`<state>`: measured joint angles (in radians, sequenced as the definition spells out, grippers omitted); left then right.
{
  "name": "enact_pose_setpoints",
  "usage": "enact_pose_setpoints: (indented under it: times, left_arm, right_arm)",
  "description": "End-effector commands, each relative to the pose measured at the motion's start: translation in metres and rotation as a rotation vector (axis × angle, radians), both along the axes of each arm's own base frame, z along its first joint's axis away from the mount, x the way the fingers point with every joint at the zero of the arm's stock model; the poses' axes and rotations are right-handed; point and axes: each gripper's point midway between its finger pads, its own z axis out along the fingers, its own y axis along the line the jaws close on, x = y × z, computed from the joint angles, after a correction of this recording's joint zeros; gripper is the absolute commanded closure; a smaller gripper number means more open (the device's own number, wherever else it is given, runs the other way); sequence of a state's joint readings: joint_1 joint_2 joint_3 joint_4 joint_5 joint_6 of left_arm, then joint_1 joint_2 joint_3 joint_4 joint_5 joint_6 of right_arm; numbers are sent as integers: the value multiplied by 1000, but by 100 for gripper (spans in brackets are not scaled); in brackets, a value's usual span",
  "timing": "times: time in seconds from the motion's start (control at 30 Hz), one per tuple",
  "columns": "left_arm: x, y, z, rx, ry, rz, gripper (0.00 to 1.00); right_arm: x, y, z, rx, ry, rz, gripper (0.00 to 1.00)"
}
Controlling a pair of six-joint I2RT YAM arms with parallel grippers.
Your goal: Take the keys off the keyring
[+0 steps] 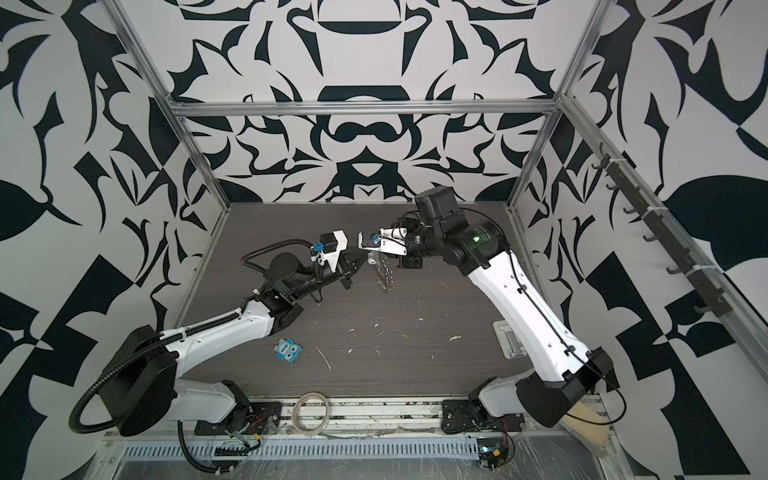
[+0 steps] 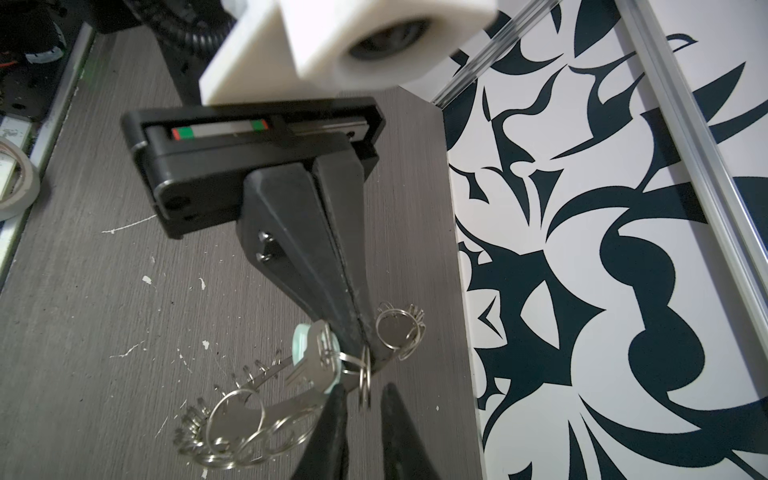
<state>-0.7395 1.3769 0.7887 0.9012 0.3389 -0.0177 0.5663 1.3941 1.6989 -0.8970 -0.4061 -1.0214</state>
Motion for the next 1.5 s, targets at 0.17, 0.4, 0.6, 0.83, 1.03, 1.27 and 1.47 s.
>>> enact_pose_setpoints:
  times: [0.17,0.4,0.6,0.83,1.03,1.27,1.47]
  left_arm:
    - [-9,8,17,-35,-56,-7,100]
    - [-10,9,17,-34,-59,-2,100]
    - [-9,11,16,-29,-56,3,100]
    - [-6,36,20,-9,-30,51,51]
    - [-11,44,20,18,48,38,45]
    - [-5,33,11,-40,164,51,44]
    - [6,17,-1,-20,91,106,49]
  right_arm:
    - [-1,6,11,23,-7,5,84]
    - [1,4,6,-9,-9,-3,100]
    - [2,5,6,-6,-16,-18,100]
    - [9,5,16,74,-77,-69,100]
    - [23,5,11,148,-59,-165,100]
    - [43,1,13,260,-86,-328,100]
    - [47,-5,14,317,-124,-424,100]
